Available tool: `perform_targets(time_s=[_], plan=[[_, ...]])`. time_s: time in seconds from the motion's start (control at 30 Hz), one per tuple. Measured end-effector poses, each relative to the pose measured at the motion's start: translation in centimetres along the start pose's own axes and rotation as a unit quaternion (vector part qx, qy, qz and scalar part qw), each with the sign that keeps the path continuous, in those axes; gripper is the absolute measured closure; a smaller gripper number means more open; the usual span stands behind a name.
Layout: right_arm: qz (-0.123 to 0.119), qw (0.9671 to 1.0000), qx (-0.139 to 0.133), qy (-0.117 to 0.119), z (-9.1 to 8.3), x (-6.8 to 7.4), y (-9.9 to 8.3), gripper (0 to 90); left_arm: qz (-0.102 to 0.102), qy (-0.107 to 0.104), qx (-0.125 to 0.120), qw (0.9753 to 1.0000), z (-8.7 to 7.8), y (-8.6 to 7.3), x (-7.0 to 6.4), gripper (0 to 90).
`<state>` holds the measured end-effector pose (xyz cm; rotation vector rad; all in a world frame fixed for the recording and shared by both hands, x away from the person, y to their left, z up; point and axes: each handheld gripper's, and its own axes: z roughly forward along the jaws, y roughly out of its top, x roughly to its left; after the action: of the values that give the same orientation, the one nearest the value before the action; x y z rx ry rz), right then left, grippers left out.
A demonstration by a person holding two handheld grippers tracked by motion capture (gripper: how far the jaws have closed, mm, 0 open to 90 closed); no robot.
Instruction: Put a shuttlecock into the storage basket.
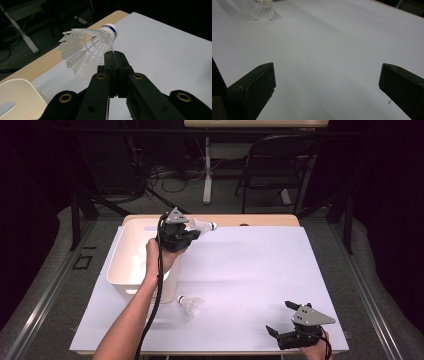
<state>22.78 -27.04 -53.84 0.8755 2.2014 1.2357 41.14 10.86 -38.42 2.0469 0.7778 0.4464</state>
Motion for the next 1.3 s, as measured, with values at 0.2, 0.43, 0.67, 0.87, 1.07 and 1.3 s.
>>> perform_targets(time_s=[0.2, 0.43, 0.67, 0.87, 1.07, 1.3], plan=[[0.0, 1.0, 0.0, 0.0, 0.0, 0.0, 0.0, 0.2, -0.003, 0.008, -0.004, 1.0, -0.9, -0.1, 0.6, 90.0], [0.0, 1.0, 0.0, 0.002, 0.0, 0.1, 0.1, 0.2, -0.006, 0.019, -0.012, 0.9997, -2.0, -0.3, 1.2, 90.0], [0.0, 1.0, 0.0, 0.001, 0.1, 0.1, 0.1, 0.2, -0.008, 0.033, -0.021, 0.9992, -3.2, -0.4, 1.7, 90.0], [0.002, 1.0, 0.0, 0.001, 0.1, 0.1, 0.1, 0.2, -0.01, 0.044, -0.027, 0.9986, -4.2, -0.6, 2.2, 90.0], [0.002, 1.0, 0.001, 0.0, 0.1, 0.1, 0.1, 0.2, -0.015, 0.056, -0.03, 0.9979, -5.0, -1.0, 2.8, 90.0], [0.003, 1.0, 0.001, 0.001, 0.1, 0.1, 0.1, 0.2, -0.024, 0.069, -0.029, 0.9969, -5.8, -1.7, 3.5, 90.0]])
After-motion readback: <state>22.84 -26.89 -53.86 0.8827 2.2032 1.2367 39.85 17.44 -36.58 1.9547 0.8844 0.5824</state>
